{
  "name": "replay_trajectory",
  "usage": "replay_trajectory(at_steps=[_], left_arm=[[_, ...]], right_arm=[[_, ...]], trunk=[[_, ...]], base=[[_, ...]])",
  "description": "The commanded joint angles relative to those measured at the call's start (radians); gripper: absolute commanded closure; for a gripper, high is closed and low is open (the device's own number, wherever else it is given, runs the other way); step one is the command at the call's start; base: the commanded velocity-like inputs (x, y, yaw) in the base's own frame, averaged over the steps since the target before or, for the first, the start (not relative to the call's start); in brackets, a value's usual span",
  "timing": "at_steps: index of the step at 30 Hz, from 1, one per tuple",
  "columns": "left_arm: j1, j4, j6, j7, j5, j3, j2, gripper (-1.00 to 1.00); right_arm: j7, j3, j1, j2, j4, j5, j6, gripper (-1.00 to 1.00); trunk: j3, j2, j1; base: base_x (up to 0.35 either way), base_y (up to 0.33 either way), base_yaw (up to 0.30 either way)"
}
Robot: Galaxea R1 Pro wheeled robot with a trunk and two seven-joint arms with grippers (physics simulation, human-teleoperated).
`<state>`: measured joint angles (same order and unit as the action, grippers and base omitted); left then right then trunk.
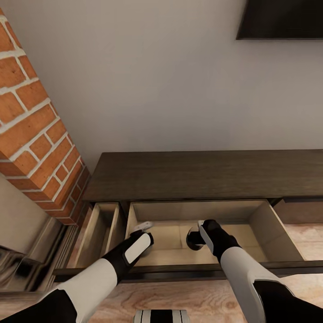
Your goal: Place each of the two pumpkins and all three candles from the living room inside a cabinet in the living room (use any cabinet), then make sure every cabinet is closed, and position the cauldron so it is next to a table in the living room.
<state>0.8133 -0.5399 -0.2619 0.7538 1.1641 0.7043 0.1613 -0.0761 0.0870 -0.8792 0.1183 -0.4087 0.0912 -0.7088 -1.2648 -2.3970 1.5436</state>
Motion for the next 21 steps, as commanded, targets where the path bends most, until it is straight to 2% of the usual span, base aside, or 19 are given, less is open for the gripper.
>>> replay_trajectory(at_steps=[1, 4, 7, 15, 21], left_arm=[[0.000, -0.006, -0.005, 0.001, -0.005, -0.002, -0.003, 1.00], [0.000, -0.025, -0.013, 0.007, 0.006, -0.004, -0.009, 1.00], [0.000, -0.042, -0.014, 0.008, -0.005, -0.003, -0.009, 1.00], [0.000, -0.066, -0.014, 0.009, -0.005, -0.003, -0.009, 1.00], [0.000, -0.068, -0.014, 0.010, -0.004, -0.003, -0.009, 1.00]], right_arm=[[-0.001, 0.001, 0.000, 0.000, -0.001, -0.001, -0.005, 1.00], [-0.002, 0.002, -0.001, 0.000, -0.004, -0.001, -0.009, 1.00], [-0.002, 0.002, -0.001, 0.000, -0.004, -0.001, -0.009, 1.00], [-0.002, 0.001, -0.001, 0.001, -0.003, -0.002, -0.013, 1.00], [-0.002, 0.000, -0.001, 0.002, -0.003, -0.002, -0.018, 1.00]], trunk=[[0.000, 0.000, 0.000], [-0.009, -0.021, 0.012], [-0.019, -0.042, 0.023], [-0.044, -0.098, 0.054], [-0.067, -0.104, 0.059]], base=[[0.000, 0.000, 0.000], [0.000, 0.000, 0.000], [0.000, 0.000, 0.000], [0.000, 0.000, 0.000], [0.000, 0.000, 0.000]])
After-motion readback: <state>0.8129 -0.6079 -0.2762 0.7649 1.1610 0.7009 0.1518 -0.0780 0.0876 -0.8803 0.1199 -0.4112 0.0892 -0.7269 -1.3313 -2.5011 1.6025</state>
